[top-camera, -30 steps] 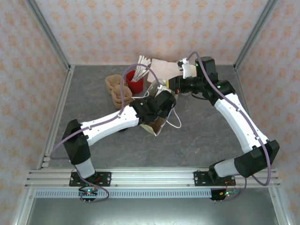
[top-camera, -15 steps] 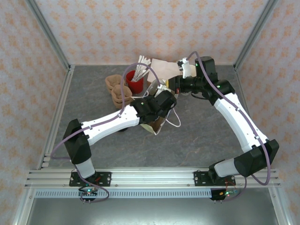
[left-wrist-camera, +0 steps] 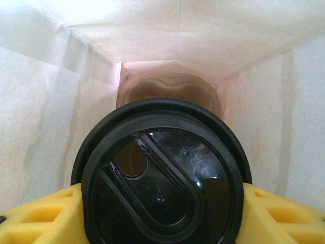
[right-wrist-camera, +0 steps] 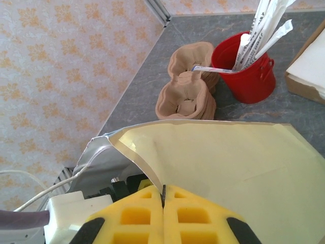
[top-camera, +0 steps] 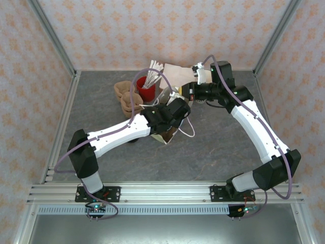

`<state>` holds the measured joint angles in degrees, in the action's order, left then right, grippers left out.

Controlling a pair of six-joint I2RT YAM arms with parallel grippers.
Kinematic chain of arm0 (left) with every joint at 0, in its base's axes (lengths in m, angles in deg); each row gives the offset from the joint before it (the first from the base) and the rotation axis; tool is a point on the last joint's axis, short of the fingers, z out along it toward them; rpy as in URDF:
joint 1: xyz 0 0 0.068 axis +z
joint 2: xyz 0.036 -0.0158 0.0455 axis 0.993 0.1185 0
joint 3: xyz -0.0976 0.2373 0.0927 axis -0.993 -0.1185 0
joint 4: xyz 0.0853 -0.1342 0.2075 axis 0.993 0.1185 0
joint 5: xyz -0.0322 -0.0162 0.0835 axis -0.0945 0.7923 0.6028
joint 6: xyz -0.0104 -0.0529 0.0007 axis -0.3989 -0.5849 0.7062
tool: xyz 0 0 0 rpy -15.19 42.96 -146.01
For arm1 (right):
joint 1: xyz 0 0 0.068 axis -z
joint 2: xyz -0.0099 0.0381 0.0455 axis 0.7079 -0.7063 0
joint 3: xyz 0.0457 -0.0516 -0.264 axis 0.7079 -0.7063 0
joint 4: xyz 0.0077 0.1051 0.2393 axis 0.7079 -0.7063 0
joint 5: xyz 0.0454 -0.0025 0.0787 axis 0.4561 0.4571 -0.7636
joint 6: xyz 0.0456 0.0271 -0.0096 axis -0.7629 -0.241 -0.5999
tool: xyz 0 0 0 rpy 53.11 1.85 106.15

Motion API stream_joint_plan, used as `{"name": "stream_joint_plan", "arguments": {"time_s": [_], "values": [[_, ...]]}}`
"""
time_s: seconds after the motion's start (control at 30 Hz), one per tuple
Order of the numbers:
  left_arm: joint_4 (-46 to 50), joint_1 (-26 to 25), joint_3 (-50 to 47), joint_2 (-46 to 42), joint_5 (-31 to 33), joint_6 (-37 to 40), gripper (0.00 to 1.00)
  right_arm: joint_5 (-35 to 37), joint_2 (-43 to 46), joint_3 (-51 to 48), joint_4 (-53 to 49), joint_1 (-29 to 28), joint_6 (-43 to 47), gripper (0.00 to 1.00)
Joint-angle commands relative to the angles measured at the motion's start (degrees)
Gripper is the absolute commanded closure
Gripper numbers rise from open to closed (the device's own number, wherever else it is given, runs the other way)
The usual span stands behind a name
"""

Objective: Pack the takeout coffee

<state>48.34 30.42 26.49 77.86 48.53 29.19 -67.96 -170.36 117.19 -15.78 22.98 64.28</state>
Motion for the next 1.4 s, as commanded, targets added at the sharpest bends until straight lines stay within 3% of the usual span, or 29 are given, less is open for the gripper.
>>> {"name": "stream_joint_plan", "arguments": {"time_s": [0.0,0.33,0.83,1.1,1.37], "values": [[0.1,0.2,-0.2,-3.3,0.3,-1.7,0.42,-3.6,-0.9,-1.7,-0.7,-0.2,-2.6,1.00],[2.4,0.2,1.1,-5.3,0.7,-3.1,0.42,-5.2,-3.0,-2.8,0.2,0.1,-5.1,1.00],[2.3,-1.0,-2.9,-9.6,0.5,-4.2,0.42,-5.8,0.9,-7.7,2.8,-0.5,-5.7,1.00],[2.9,-1.6,-4.6,-9.3,-1.0,-4.6,0.42,-3.8,3.2,-9.2,1.2,-1.1,-3.8,1.00],[9.3,-1.1,-3.0,-10.3,-6.1,-5.4,0.41,-2.5,0.8,-3.7,-3.5,-1.2,2.1,1.00]]}}
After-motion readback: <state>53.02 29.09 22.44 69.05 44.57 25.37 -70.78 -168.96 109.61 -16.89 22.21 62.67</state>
